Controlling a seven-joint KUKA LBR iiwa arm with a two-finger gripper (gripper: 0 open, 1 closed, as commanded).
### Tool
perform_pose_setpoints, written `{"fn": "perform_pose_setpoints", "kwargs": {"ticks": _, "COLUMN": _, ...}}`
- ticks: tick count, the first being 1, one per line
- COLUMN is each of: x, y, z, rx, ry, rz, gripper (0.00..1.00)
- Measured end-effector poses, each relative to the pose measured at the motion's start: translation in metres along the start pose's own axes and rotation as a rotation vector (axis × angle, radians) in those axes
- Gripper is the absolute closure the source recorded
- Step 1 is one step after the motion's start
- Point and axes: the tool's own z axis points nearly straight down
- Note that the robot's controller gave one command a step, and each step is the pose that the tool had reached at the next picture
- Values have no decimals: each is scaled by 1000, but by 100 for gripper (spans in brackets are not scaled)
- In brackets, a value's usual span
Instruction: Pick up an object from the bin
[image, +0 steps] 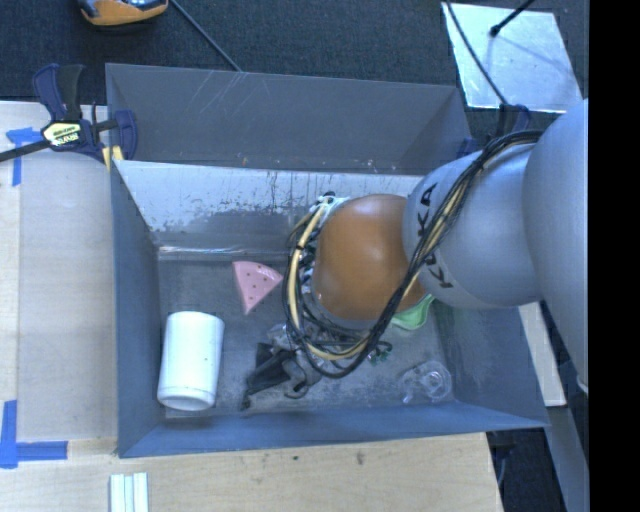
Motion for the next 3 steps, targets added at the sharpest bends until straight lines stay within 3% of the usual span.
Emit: {"fn": "perform_pose_setpoints", "kwargs": {"ticks": 3, "x": 1, "y": 0, "z": -38, "rx": -1, "ry": 6, "rz": 2, "gripper": 100}}
